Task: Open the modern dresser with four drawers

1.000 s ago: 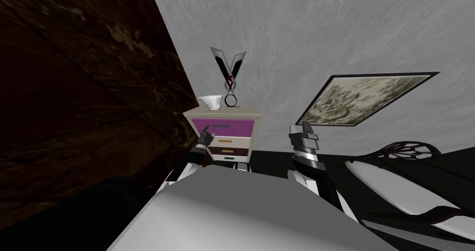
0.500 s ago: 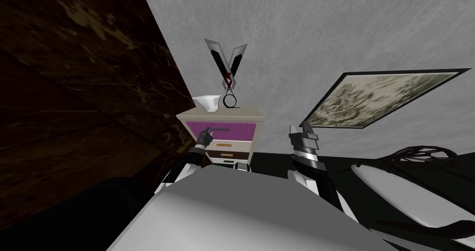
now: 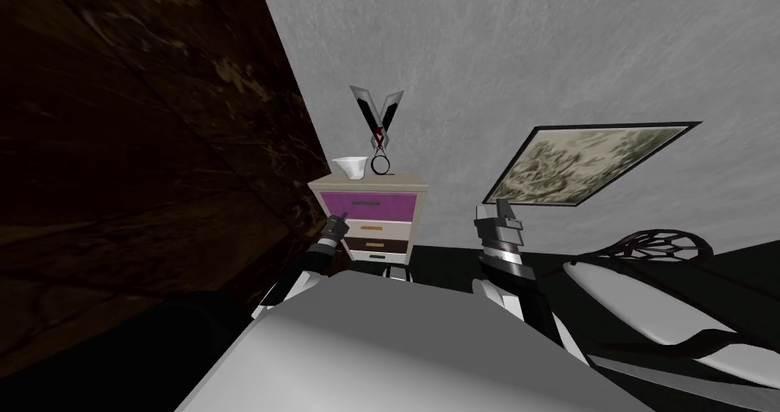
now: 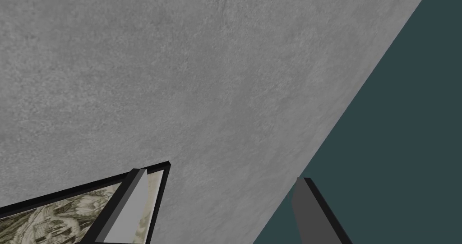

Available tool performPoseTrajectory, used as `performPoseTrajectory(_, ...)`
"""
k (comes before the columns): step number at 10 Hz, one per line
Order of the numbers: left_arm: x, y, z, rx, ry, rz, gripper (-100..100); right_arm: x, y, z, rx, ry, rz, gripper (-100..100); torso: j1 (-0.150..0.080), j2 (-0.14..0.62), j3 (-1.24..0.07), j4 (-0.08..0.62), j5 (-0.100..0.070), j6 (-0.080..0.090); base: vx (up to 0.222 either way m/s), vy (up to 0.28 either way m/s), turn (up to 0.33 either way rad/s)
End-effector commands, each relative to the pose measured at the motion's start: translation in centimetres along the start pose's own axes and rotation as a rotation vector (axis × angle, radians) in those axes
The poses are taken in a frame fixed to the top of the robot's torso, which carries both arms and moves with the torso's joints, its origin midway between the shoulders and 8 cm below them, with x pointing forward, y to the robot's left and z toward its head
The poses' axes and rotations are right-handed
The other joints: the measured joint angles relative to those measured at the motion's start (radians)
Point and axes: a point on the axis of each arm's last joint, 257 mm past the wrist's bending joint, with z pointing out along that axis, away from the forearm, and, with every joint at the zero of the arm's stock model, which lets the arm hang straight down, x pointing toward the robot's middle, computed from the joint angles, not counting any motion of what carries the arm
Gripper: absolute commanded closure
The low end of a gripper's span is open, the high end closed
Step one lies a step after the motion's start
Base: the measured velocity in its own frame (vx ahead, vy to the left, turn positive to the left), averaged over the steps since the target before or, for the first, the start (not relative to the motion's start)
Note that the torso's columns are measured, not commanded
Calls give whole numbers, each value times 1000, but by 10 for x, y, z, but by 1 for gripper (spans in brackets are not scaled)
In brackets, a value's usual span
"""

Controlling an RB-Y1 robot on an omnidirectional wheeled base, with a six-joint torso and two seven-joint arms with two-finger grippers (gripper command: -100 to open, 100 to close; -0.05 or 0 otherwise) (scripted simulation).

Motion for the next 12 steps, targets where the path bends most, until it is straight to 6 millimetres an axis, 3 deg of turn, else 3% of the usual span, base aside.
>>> performPoseTrajectory(1, -2, 4, 2, -7, -5, -3, -100, 0, 0, 0, 0, 0, 0, 0, 1, -6, -4, -2, 0, 0, 139, 17, -24)
performPoseTrajectory(6, -3, 3, 3, -8, -8, -5, -100, 0, 0, 0, 0, 0, 0, 0, -1, 10, 7, 3, 0, 0, 124, 8, -9)
performPoseTrajectory(7, -3, 2, 3, -9, -8, -5, 100, 0, 0, 0, 0, 0, 0, 0, -1, 11, 6, 3, 0, 0, 13, 1, 1)
performPoseTrajectory(12, 0, -2, -4, -10, -1, -5, 100, 0, 0, 0, 0, 0, 0, 0, 0, 8, 4, 2, 0, 0, -155, -12, 17)
